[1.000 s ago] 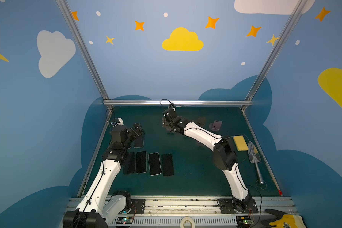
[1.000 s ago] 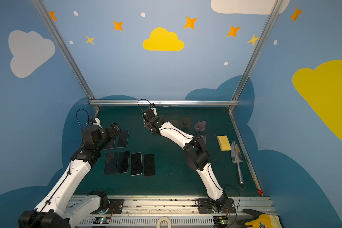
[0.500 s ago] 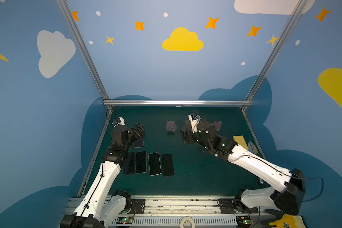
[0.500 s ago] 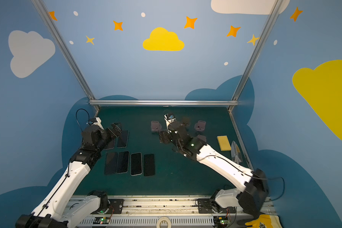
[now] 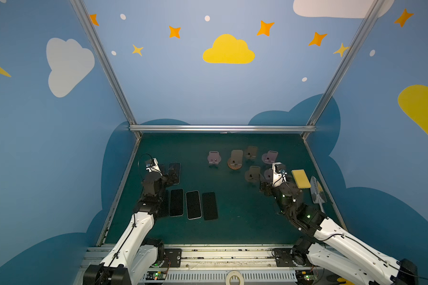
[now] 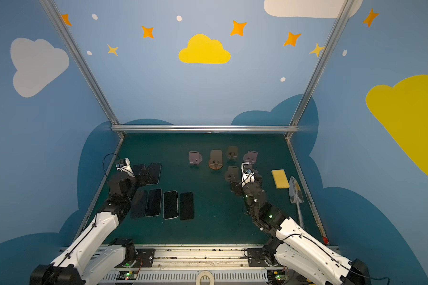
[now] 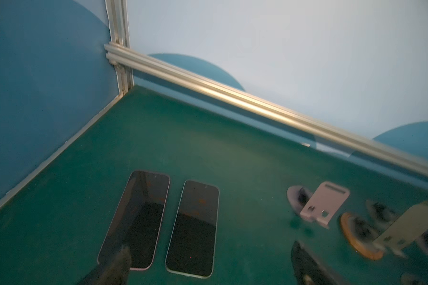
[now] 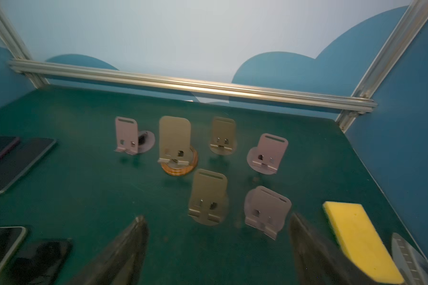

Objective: Remove the phone from the phone stand

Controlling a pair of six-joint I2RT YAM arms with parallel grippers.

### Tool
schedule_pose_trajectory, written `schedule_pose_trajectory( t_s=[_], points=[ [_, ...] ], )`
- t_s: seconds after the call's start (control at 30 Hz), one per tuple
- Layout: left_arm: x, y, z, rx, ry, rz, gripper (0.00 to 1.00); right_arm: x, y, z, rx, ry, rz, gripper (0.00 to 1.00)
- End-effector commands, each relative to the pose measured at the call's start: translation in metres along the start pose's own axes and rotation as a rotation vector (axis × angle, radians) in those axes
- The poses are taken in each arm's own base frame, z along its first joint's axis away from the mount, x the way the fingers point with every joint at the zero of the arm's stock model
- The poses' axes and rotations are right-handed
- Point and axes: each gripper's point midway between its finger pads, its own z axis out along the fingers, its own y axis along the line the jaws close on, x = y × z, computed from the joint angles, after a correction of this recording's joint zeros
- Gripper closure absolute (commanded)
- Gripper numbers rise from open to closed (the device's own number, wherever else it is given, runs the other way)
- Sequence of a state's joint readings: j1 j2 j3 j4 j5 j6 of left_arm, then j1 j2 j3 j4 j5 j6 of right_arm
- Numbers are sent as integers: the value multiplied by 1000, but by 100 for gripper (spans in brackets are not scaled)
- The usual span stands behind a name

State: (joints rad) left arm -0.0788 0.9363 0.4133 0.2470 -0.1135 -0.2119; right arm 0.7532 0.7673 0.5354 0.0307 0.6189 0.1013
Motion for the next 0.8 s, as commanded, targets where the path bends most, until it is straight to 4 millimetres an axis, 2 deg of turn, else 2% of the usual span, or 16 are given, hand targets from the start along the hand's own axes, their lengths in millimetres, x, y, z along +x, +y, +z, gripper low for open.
schedule_pose_trajectory(
  t_s=[0.0, 0.07, 0.2, 0.33, 0.43, 0.53, 0.67, 0.77],
  points=[
    [0, 7, 8, -14, -113, 26, 0, -29, -12, -4, 3, -138, 20, 11],
    [14, 13, 15, -32, -111, 84, 0, -22, -18, -4, 3, -135, -19, 11],
    [28, 15, 30, -43, -70, 211, 0, -4, -29, -8, 12, -146, -112, 11],
    [40, 12, 46, -6, -62, 223, 0, 29, -42, -6, 42, -110, -238, 11],
    [46, 16, 54, -9, -53, 211, 0, 51, -52, -2, 74, -68, -197, 11],
    [58, 13, 66, 42, -5, 217, 0, 63, -59, 1, 99, -40, -181, 11],
    [59, 18, 73, 23, 21, 192, 0, 72, -74, 12, 159, -15, -104, 11],
    [58, 21, 81, 10, 56, 172, 0, 89, -86, 28, 196, 34, -61, 11]
  ],
)
